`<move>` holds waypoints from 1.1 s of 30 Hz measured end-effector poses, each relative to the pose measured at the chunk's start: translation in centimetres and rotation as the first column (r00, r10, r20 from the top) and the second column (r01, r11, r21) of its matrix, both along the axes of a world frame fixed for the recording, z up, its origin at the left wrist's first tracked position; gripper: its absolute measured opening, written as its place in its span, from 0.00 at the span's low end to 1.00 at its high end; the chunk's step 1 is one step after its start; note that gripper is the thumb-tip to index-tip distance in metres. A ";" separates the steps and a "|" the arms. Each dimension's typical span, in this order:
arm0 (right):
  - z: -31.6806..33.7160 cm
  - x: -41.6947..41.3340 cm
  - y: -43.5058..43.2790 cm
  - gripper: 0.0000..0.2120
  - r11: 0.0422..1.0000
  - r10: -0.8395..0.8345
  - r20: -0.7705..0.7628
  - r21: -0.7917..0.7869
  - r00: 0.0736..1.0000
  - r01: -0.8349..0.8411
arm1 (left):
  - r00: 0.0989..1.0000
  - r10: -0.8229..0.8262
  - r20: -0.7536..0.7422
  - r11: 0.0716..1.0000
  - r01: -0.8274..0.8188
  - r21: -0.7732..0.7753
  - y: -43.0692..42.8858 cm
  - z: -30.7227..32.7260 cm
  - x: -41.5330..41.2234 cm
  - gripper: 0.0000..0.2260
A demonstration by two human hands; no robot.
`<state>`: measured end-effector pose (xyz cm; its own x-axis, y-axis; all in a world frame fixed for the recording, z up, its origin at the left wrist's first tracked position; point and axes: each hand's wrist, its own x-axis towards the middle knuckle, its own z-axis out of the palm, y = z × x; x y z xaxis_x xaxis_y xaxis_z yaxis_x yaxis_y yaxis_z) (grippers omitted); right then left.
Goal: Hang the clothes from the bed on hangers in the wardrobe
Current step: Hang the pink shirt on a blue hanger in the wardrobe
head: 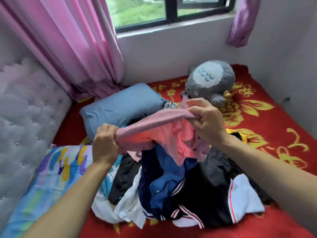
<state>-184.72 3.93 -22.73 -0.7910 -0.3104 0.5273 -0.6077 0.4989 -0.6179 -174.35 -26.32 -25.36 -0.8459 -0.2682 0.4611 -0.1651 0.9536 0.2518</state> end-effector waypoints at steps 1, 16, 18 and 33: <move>1.9 0.7 -0.2 0.12 0.999 0.009 -0.010 -0.052 1.000 -0.009 | 0.999 0.007 -0.034 1.000 -0.007 -0.010 -0.4 1.8 0.7 0.11; 28.4 11.0 -0.3 0.14 0.887 0.142 0.043 -0.450 0.989 -0.108 | 0.884 -0.069 -0.462 0.991 0.008 -0.132 -0.6 30.0 16.9 0.15; 29.3 12.2 0.0 0.12 0.931 0.253 0.105 -0.298 0.962 -0.213 | 0.914 -0.101 -0.392 0.977 0.016 -0.213 -0.5 30.6 17.7 0.16; 6.9 7.5 4.1 0.06 0.820 -0.050 0.112 0.571 0.992 -0.023 | 0.963 -0.093 0.255 0.956 0.158 -0.247 2.6 10.6 13.4 0.19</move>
